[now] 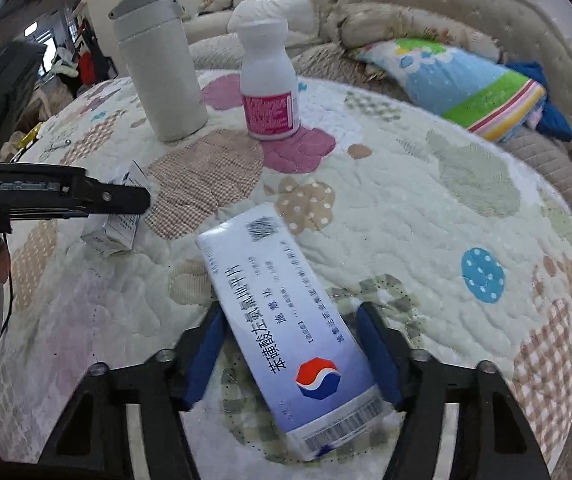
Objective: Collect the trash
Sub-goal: 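Grasp the small white box with the left tool while the right tool grasps the long blue-white medicine box, then carry both boxes over the black bin and open both tools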
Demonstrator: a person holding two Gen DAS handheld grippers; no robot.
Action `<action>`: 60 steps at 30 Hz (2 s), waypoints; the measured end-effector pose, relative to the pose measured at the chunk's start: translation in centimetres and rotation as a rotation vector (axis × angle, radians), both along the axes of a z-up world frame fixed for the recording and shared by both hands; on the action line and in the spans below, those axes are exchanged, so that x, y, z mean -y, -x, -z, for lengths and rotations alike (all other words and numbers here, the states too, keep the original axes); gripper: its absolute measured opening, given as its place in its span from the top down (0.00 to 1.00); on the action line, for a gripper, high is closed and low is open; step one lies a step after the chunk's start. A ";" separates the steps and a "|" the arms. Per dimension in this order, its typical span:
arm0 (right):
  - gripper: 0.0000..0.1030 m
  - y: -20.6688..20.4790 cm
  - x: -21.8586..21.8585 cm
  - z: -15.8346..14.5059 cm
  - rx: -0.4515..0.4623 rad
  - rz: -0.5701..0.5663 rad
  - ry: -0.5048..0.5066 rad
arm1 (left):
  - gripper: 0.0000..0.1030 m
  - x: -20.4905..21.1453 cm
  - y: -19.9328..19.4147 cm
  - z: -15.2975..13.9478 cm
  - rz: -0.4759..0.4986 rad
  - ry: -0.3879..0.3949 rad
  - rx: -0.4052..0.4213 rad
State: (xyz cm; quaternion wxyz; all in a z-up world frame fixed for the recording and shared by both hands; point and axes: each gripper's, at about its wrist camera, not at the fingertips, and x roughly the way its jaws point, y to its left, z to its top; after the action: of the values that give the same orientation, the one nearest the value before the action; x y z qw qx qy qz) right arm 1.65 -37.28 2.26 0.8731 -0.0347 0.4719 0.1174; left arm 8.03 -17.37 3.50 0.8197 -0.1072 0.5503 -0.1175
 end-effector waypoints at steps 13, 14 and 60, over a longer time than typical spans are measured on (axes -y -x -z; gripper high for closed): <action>0.54 11.2 2.0 -1.4 0.002 0.153 -0.128 | 0.71 2.1 9.4 -1.9 0.247 0.003 -0.005; 0.54 11.9 2.2 -1.4 0.001 0.161 -0.135 | 0.71 2.3 10.3 -2.0 0.260 0.000 -0.003; 0.54 29.0 14.8 -4.8 0.127 0.529 -0.220 | 0.71 20.0 25.7 -4.8 0.635 -0.099 0.203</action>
State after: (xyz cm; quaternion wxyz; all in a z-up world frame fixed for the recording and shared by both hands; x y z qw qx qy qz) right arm -27.35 -52.08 7.05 0.8998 0.1771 0.3932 -0.0661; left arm -17.66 -37.41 8.26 0.7971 0.1220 0.4766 -0.3501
